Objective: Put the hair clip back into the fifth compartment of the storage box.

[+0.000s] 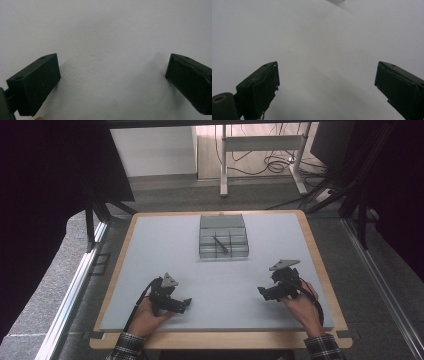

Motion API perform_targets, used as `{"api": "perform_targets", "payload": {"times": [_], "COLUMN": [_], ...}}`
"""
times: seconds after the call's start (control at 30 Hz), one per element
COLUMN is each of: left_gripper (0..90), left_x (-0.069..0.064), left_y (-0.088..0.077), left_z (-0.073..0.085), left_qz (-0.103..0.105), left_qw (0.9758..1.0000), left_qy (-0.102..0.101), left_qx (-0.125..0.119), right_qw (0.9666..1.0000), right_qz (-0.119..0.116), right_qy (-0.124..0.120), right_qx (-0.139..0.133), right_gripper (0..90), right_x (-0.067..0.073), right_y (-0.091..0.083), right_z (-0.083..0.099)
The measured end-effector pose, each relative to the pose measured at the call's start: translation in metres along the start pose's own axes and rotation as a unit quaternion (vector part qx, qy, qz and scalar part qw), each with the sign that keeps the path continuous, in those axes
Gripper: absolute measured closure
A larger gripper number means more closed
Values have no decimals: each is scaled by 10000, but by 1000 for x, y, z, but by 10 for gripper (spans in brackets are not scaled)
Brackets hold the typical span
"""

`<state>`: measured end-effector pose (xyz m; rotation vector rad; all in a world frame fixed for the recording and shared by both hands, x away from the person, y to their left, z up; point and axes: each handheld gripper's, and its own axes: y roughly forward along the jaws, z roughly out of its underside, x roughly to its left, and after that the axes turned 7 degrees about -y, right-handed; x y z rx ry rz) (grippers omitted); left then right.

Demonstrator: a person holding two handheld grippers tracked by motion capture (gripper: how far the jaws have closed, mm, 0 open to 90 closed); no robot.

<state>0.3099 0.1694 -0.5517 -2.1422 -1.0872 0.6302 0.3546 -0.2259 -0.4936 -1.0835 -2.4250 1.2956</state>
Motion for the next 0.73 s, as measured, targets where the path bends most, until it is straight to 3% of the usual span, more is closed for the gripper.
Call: {"api": "perform_targets", "payload": {"times": [0.33, 0.5, 0.73], "left_gripper": [0, 0, 0], "left_x": [0, 0, 0], "left_y": [0, 0, 0], "left_z": [0, 0, 0], "left_qz": [-1, 1, 2], "left_qw": [10000, 10000, 10000], "left_qy": [4, 3, 0], "left_qx": [-1, -1, 0], "right_qw": [9997, 9994, 9994], "right_qz": [-47, -55, -163], "right_qy": [139, 91, 195], "right_qx": [198, 331, 227], "right_gripper": [36, 34, 28], "right_x": [-1, -1, -2], "right_y": [1, 5, 7], "right_z": [26, 34, 37]}}
